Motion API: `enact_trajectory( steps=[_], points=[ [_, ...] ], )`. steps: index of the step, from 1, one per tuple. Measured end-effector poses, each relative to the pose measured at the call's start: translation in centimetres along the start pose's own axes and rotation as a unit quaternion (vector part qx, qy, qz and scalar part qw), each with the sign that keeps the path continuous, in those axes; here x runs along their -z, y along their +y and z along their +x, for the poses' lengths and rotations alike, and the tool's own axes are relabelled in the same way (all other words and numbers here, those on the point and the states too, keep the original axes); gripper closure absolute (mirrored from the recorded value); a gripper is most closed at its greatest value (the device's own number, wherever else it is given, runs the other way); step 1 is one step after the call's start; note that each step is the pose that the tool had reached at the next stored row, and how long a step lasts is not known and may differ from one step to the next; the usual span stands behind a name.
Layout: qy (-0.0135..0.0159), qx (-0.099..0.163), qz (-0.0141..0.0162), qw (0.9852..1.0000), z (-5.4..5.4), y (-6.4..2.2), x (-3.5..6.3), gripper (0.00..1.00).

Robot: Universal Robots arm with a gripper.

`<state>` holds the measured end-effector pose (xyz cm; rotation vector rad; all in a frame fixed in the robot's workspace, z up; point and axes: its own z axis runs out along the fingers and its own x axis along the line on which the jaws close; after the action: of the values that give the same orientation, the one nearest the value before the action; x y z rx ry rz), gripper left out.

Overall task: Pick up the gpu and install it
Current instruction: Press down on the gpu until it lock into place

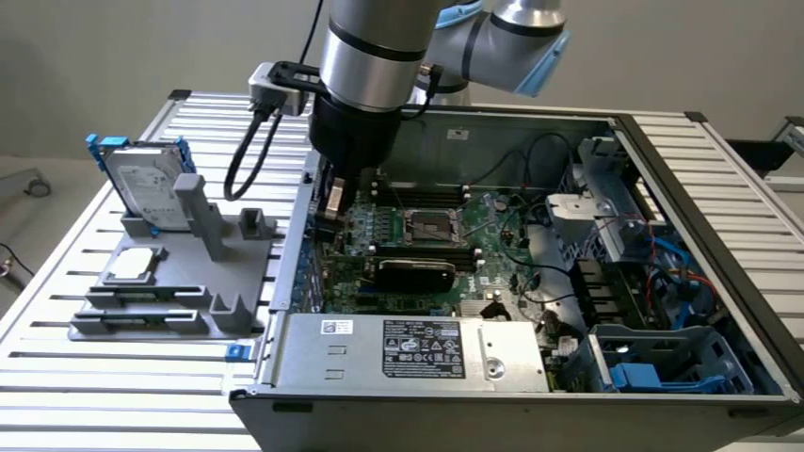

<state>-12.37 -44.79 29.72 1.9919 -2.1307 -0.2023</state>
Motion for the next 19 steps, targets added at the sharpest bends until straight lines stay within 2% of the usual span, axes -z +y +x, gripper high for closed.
enact_trajectory(
  steps=[19],
  points=[
    [-0.0017,-0.007,-0.0005,1.0,-0.02,-0.08,-0.32,0.89]
  ],
)
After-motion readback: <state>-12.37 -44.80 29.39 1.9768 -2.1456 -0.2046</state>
